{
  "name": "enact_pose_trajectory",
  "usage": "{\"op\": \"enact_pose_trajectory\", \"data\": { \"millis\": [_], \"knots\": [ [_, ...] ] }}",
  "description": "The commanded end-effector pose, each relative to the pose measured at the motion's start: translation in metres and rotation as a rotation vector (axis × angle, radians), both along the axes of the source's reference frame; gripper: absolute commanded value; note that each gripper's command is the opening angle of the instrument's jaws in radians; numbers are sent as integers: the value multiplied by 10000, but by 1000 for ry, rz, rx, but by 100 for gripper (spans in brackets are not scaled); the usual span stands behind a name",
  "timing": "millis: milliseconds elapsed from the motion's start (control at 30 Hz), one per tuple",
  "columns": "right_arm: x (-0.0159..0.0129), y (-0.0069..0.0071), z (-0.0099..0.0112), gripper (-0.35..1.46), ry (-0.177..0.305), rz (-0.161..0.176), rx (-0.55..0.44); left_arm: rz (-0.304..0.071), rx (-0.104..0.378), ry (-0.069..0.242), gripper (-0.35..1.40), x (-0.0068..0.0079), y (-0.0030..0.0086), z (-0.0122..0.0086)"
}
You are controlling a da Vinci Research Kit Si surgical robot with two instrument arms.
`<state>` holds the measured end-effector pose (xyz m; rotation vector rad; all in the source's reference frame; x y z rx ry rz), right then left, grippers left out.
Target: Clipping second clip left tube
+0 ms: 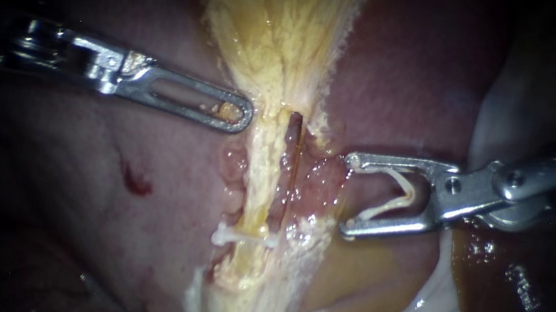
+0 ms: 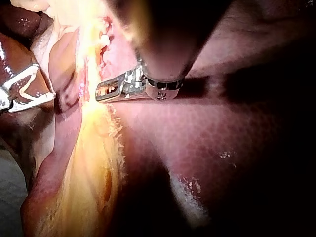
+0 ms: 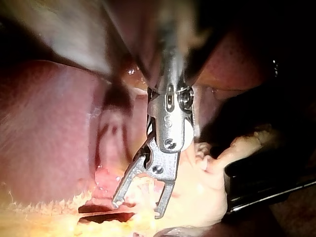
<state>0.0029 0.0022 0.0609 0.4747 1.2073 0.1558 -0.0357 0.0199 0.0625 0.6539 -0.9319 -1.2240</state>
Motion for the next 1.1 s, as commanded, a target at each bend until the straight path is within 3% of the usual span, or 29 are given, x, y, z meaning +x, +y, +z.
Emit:
{"op": "enact_pose_trajectory", "data": {
  "millis": [33,267,667,1100],
  "knots": [
    [0,0,0,50,1,0,1,0,0,-1,-35,0,0,0],
    [-1,0,0,50,6,-3,4,4,6,-5,-35,9,3,-10],
    [-1,0,0,50,8,-5,5,-3,23,-1,-35,43,16,-65],
    [8,-7,0,50,37,-17,13,-1,22,-3,-35,49,13,-64]
  ]
}}
